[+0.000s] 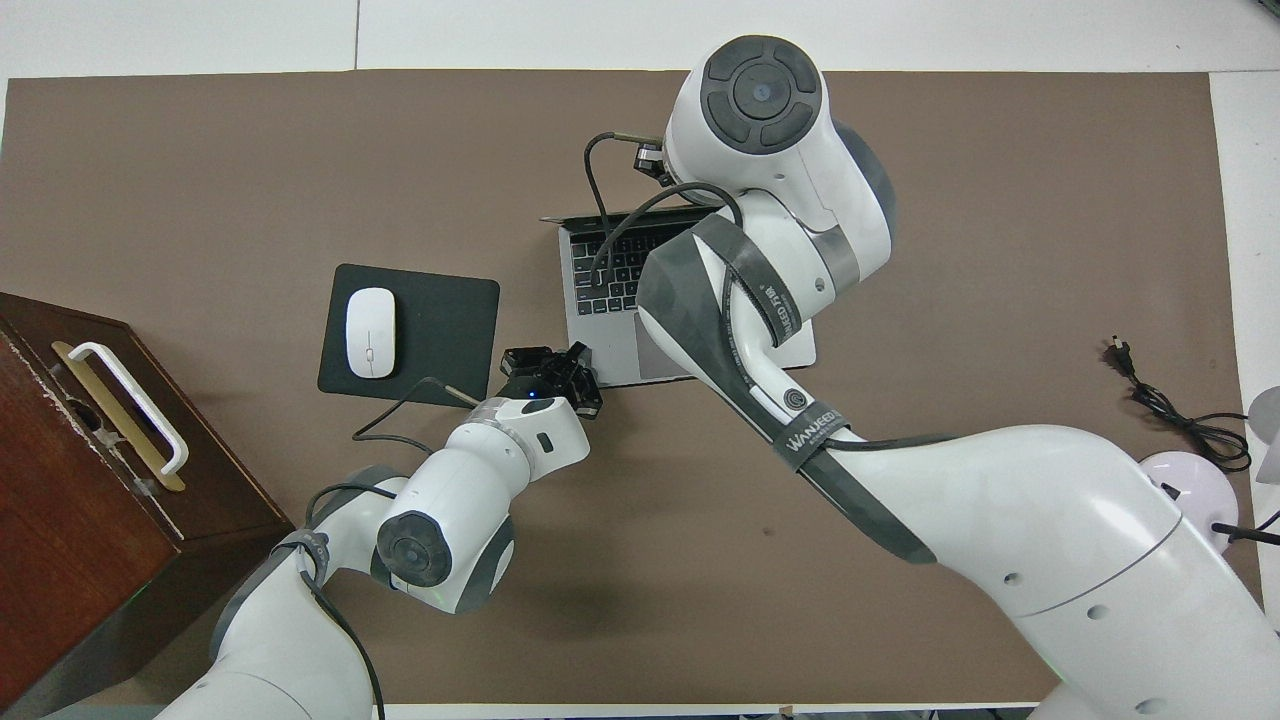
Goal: Close laptop with both arms
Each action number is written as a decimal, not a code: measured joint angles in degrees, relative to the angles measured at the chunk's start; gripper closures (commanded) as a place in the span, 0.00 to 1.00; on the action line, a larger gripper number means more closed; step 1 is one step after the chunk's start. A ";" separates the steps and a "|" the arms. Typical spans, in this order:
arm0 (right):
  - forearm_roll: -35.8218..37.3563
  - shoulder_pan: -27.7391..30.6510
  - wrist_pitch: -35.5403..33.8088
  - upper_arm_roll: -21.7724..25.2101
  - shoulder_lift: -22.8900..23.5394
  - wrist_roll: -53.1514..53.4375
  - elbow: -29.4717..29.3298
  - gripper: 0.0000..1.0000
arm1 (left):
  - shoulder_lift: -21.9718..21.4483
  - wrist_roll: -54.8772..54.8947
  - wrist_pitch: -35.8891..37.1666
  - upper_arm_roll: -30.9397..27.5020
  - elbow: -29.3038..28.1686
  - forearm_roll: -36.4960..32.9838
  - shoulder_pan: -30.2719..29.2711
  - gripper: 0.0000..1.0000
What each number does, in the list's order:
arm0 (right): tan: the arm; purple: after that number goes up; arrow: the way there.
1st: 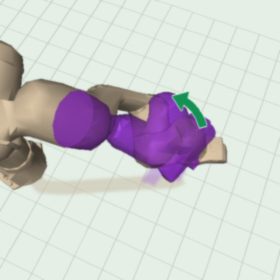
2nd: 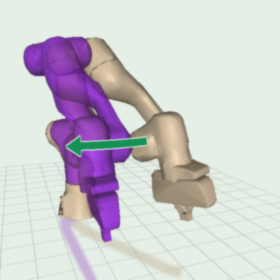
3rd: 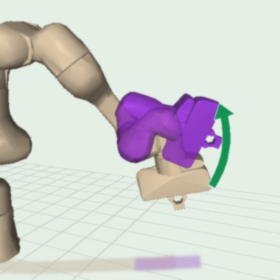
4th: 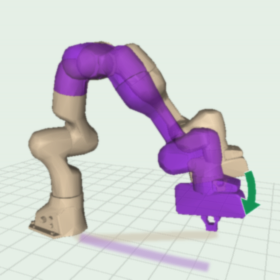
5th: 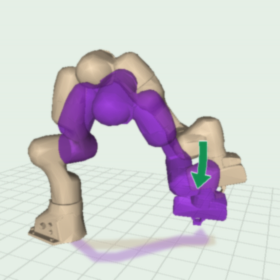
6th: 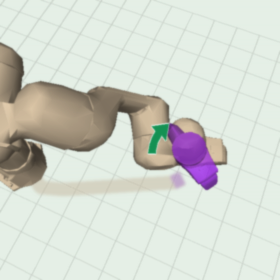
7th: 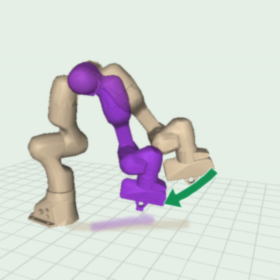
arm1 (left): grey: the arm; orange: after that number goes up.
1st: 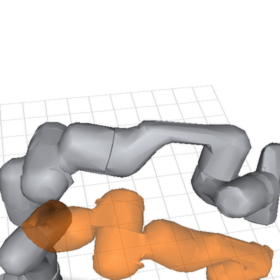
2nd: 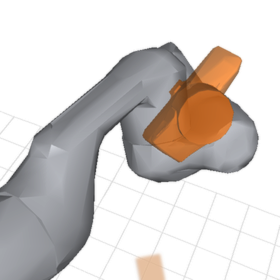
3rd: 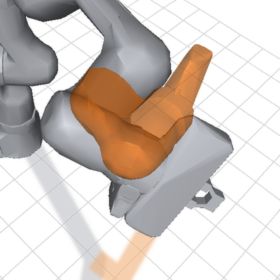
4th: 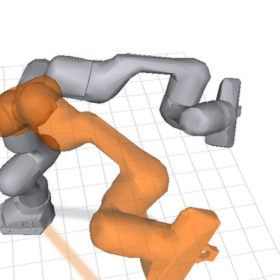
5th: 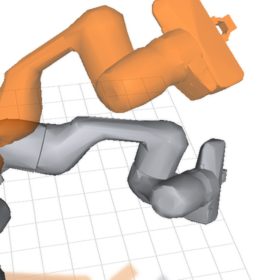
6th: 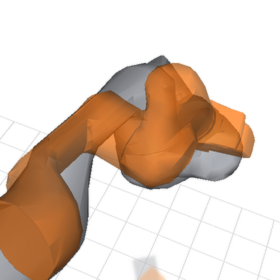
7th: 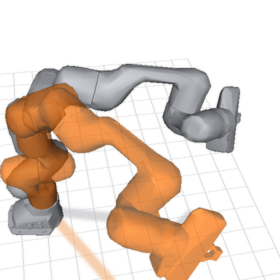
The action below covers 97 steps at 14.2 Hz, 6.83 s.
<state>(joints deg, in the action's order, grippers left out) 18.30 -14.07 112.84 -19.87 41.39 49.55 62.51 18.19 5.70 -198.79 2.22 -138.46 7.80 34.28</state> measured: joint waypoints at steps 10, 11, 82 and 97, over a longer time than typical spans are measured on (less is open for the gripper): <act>-6.97 0.15 -8.75 -0.04 0.07 -1.36 -0.15 1.00 | 0.06 0.08 -0.19 0.00 -0.04 0.00 0.01 1.00; -7.00 0.18 -10.01 -0.04 0.07 -1.50 -0.19 1.00 | 0.08 0.18 -0.26 0.00 -0.05 0.00 0.01 1.00; -7.23 12.87 -25.43 10.93 -30.84 -50.69 11.25 1.00 | -8.93 -1.68 15.53 -0.32 -3.99 0.01 -0.97 1.00; -15.71 12.68 -13.75 26.20 -39.76 -54.97 25.95 0.00 | -31.41 -4.24 62.40 -1.55 6.01 0.20 -12.67 1.00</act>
<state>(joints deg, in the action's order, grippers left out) 2.59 -1.39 99.08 6.33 1.63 -5.42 88.46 -13.22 1.46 -136.38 0.67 -132.45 8.00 21.61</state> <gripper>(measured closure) 0.000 0.991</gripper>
